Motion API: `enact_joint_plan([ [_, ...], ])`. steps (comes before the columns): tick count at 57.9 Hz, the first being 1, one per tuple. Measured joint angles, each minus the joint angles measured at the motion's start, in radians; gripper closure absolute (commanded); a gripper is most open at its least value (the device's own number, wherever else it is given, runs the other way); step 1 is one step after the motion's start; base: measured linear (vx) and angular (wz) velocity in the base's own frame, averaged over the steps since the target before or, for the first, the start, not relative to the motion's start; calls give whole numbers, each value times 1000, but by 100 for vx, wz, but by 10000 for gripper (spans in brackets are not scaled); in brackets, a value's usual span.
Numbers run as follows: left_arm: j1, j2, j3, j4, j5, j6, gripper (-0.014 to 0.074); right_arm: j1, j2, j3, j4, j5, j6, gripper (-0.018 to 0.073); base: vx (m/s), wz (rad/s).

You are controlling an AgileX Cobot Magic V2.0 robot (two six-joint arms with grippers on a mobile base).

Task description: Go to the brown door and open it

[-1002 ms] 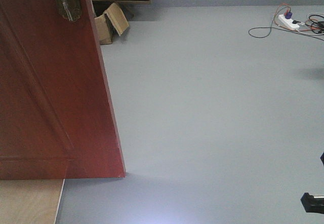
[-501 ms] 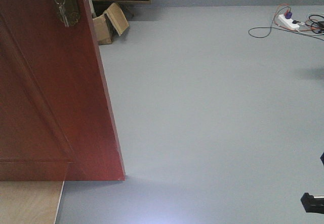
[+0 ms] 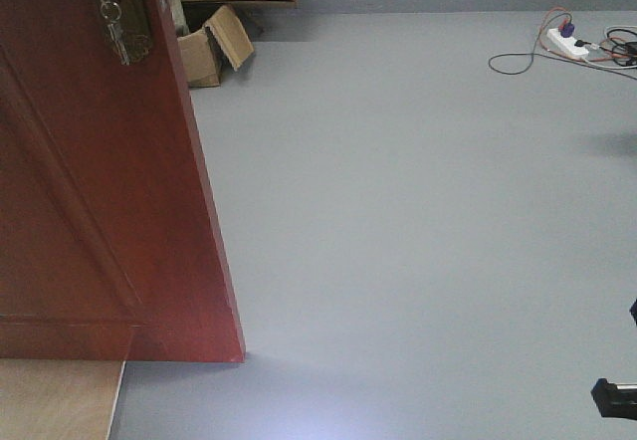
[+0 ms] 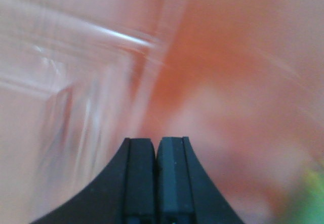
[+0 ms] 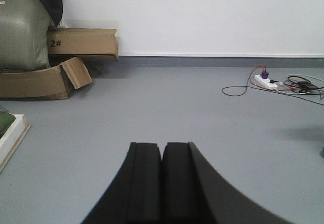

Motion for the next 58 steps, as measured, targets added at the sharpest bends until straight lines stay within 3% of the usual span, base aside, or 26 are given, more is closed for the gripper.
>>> enact_joint_plan([
  [12,-3,-200,208,106,61,-42,603,0,0,0,0,0,0,559,0,0],
  [25,-4,-395,408,360,97,-297,603,0,0,0,0,0,0,559,0,0],
  [45,-4,-733,687,842,86,-722,603,0,0,0,0,0,0,559,0,0],
  [52,-4,-841,813,949,37,-827,603,0,0,0,0,0,0,559,0,0],
  [58,-10,-930,922,1004,-30,-869,603,0,0,0,0,0,0,559,0,0],
])
